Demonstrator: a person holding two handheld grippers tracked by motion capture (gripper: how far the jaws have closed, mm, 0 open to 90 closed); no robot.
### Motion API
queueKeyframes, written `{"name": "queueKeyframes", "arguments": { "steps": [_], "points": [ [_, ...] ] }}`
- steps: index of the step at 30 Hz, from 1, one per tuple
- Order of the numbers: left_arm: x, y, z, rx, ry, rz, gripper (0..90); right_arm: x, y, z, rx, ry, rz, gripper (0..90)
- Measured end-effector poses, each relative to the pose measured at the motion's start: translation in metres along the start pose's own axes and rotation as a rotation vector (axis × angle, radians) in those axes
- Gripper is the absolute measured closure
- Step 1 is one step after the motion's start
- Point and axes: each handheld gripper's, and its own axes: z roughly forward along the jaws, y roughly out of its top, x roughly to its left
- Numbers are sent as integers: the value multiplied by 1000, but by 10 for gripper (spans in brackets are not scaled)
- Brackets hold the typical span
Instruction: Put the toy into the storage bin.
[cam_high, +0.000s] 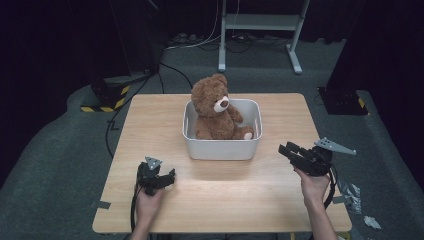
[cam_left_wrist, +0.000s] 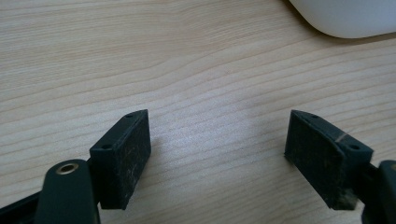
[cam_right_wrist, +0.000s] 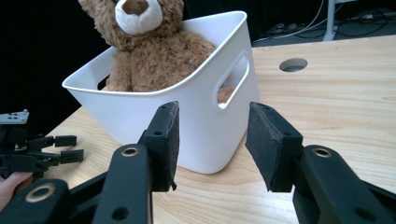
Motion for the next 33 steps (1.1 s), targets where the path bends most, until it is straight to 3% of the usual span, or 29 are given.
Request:
{"name": "queueKeyframes", "arguments": {
  "steps": [33],
  "points": [
    [0, 0, 0, 0, 0, 0, 224, -10, -32, 6, 45, -23, 45, 537]
  ]
}}
